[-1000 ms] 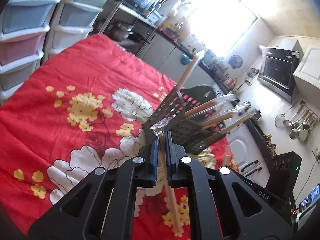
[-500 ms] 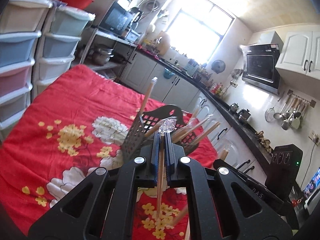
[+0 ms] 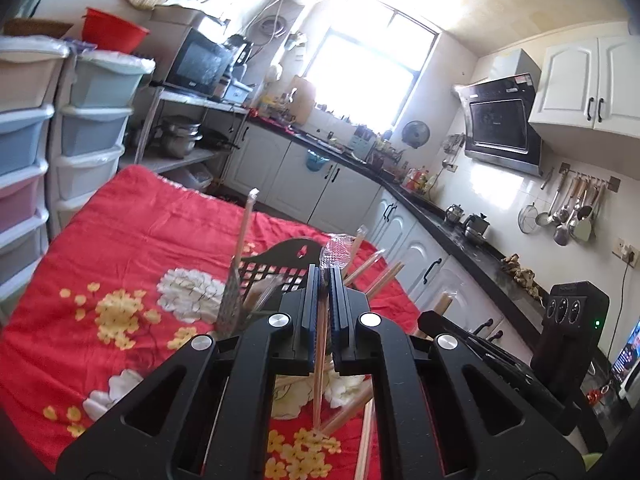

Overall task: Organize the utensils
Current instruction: 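Lift both held chopsticks and carry them above the green caddy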

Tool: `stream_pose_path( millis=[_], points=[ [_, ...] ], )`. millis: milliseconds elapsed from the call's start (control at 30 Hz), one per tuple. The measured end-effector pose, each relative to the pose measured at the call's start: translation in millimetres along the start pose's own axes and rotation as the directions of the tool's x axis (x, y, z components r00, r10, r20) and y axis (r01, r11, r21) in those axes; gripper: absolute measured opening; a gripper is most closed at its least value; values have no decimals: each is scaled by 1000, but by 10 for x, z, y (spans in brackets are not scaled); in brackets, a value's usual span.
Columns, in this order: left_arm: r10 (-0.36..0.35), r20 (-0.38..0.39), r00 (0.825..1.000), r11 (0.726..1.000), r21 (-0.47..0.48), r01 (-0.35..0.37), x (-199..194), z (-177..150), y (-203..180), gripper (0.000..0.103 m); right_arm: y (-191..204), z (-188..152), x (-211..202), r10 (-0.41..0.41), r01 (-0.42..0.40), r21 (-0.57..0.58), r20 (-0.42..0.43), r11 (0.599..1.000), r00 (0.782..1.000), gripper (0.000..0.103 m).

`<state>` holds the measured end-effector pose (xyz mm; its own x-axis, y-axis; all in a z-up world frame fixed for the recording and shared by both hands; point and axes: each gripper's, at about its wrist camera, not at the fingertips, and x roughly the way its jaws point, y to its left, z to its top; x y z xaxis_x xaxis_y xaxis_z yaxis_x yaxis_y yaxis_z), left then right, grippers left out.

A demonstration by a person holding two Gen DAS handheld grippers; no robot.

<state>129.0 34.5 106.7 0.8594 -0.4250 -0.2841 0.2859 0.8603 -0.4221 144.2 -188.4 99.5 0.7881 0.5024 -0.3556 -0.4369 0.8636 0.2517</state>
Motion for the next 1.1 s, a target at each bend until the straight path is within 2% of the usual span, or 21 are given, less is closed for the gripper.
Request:
stream_pose_path(
  millis=[467,800,1100],
  points=[
    [-8,88,996,998,63,3,14,369,-231,3,-145,351,-165,-65,66,-1,120,998,991,6],
    [43,184,982,990,122,-66,-109,737,-334,3,-162,597,-222,-105,112,-24,209,993,972,6],
    [103,261,960,978,149,-146,-218,988,-339,3,-171,814,-295,-161,181,-39,303,983,939,6]
  ],
)
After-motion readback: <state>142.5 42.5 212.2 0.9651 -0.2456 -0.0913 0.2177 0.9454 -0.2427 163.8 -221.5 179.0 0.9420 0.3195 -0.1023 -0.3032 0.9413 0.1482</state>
